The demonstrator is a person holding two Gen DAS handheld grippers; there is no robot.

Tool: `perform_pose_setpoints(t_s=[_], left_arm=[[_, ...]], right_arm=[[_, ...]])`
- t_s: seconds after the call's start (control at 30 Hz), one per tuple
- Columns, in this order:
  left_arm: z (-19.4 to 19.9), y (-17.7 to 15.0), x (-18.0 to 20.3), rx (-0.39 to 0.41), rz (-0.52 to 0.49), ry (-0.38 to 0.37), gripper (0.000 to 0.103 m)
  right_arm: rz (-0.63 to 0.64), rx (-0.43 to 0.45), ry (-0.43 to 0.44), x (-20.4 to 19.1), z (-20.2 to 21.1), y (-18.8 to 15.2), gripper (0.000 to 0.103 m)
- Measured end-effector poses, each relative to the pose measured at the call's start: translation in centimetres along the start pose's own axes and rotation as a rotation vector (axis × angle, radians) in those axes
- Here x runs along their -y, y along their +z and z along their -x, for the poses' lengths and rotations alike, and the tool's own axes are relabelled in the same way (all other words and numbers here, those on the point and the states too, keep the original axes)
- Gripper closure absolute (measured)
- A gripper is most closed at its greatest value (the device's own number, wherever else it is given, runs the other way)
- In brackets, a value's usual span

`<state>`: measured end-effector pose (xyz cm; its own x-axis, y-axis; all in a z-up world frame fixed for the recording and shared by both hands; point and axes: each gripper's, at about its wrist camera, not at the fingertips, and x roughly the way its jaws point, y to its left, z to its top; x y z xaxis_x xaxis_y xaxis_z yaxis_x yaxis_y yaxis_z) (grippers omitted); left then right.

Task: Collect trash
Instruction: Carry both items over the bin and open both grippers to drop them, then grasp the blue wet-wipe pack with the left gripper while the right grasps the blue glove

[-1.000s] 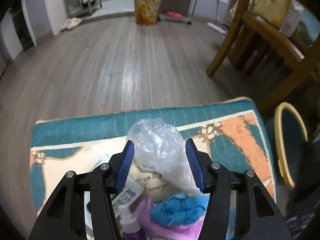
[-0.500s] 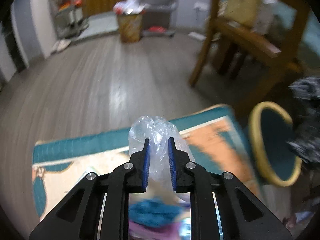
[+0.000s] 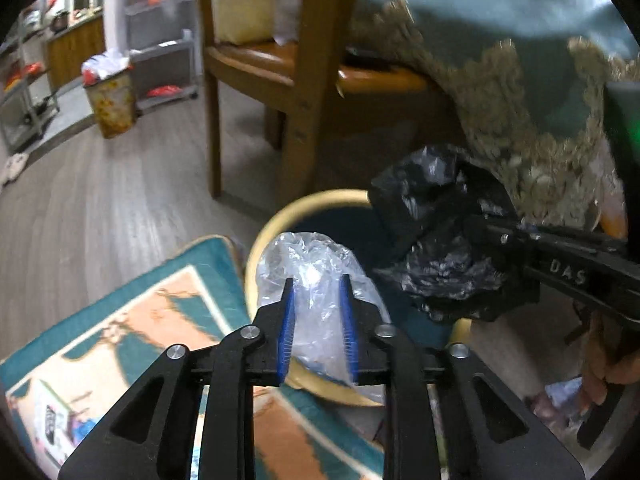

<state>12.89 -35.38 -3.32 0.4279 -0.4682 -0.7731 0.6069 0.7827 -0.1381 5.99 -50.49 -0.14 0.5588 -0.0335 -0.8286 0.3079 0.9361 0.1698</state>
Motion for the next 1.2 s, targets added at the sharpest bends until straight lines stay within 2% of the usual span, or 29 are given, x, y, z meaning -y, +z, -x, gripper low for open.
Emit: perform_pose_setpoints(t_s=[0.03,0.07,0.1,0.13,0.17,0.2,0.27,0.37,0.43,0.53,0.63,0.73,0.83,0.97,1.07,1.2], left_arm=[[-0.6,-0.1,0.3,-0.005,-0.012,0.010,0.068],[-1.1,-0.1,0.4,-0.012,-0.021,0.025,0.059],[-1.3,-0.2,0.4,-0.016,-0.025,0.041,0.049],[-1.3,-0.5,0.1,-0.018,-0.021,0.046,0.045],[-1.1,-0.4,-0.1,-0.018,-0.013,0.046,0.041],[-0.6,-0.3,-0.4,-0.011,-0.004,0.047,0.038],[0.7,-0.3,-0.9,0.015,0.008,0.057,0.036],[3.3,-0.7,-2.1,0.050,0.028,0.079,0.023],[5.7,-1.4,-3.6,0.072,0.054,0.091,0.023],[9.1,-3.0,-5.9,0.097,0.111,0.135,0.014],[12.5,-5.2,-8.5,0.117,0.168,0.176,0.014],[15.6,-7.9,-11.6,0.126,0.229,0.252,0.012],[17.9,-10.4,-14.7,0.125,0.302,0.309,0.012],[20.2,-13.9,-18.1,0.129,0.377,0.372,0.012],[21.1,-16.5,-20.3,0.114,0.423,0.403,0.012],[20.7,-20.3,-22.7,0.060,0.469,0.431,0.012]], right_arm=[[0.002,-0.002,-0.011,0.0,-0.4,0.2,0.095],[0.001,-0.009,-0.019,0.3,-0.7,0.2,0.091],[-0.003,-0.012,-0.021,0.4,-0.7,0.1,0.080],[-0.006,-0.013,-0.023,0.5,-0.7,0.0,0.064],[-0.005,-0.014,-0.023,0.5,-0.7,-0.1,0.058],[0.001,-0.010,-0.018,0.5,-0.7,-0.1,0.051],[0.007,-0.007,-0.015,0.2,-0.6,-0.1,0.045],[0.018,0.011,0.039,-0.8,-0.1,-0.1,0.027],[0.051,0.031,0.063,-2.2,0.1,-0.1,0.015],[0.118,0.049,0.091,-4.6,1.1,-0.9,0.009],[0.168,0.056,0.146,-7.7,2.2,-2.1,0.006],[0.189,0.054,0.209,-10.7,3.0,-3.3,0.006],[0.263,0.053,0.246,-14.4,3.5,-4.9,0.006],[0.375,0.049,0.262,-19.0,3.4,-7.2,0.006],[0.410,0.017,0.263,-21.2,2.2,-8.5,0.006],[0.459,-0.040,0.235,-23.2,-0.1,-10.8,0.006]])
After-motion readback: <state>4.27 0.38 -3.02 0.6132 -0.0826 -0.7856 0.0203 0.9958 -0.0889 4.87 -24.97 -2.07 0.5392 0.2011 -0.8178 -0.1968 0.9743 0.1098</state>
